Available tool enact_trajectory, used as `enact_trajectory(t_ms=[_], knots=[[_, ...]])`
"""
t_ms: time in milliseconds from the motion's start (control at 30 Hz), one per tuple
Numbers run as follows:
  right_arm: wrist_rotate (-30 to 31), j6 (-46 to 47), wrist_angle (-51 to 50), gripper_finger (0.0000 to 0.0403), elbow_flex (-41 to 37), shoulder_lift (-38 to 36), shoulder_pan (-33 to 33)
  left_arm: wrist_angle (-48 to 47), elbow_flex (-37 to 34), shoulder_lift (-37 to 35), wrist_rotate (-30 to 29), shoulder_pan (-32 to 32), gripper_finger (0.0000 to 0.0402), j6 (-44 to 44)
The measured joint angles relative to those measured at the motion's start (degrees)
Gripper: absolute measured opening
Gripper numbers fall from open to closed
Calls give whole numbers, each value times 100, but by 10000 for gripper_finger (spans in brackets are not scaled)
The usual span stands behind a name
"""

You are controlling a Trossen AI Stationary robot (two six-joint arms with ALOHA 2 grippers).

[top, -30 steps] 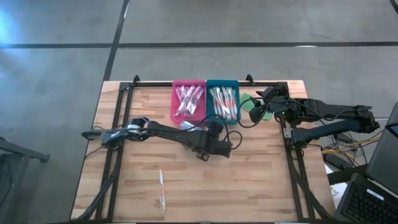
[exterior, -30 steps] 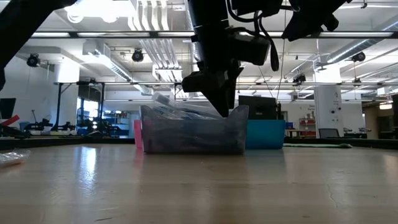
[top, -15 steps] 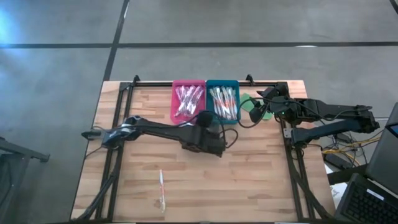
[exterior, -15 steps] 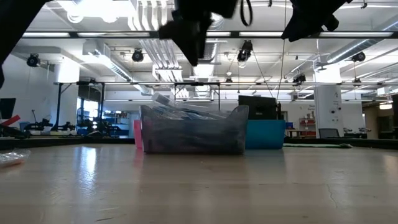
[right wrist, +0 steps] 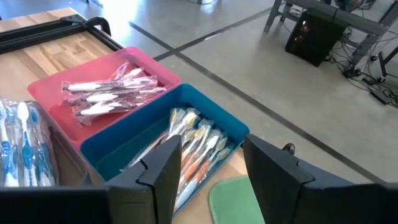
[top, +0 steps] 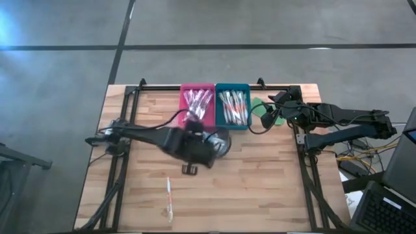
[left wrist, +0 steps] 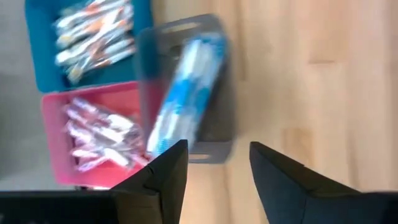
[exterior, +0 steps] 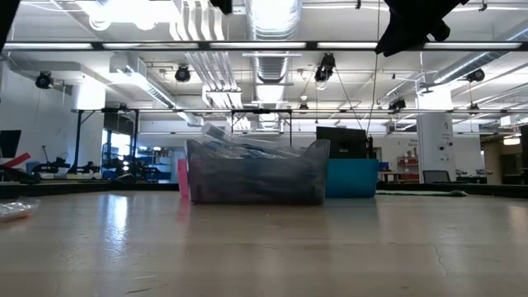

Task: Pick & Place Toothbrushes
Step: Put the orange toothbrush into the blue bin

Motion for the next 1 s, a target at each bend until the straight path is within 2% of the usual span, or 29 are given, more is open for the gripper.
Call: enact_trajectory(t_ms=[333, 500, 667, 833, 1000], knots=[[-8, 2, 1, 154, 0, 0, 0, 3, -889, -421, 203, -1353, 156, 674], [-13, 4, 4, 147, 0, 0, 0, 1, -1583, -438, 200, -1900, 154, 1627], [-61, 4, 6, 141, 0, 0, 2, 37, -2398, -438, 191, -2174, 153, 2821], [-144, 4, 6, 137, 0, -2, 2, 266, -3235, -438, 187, -2206, 151, 2876], [-144, 4, 8, 149, 0, -2, 2, 902, -3966, -436, 218, -2201, 144, 3059]])
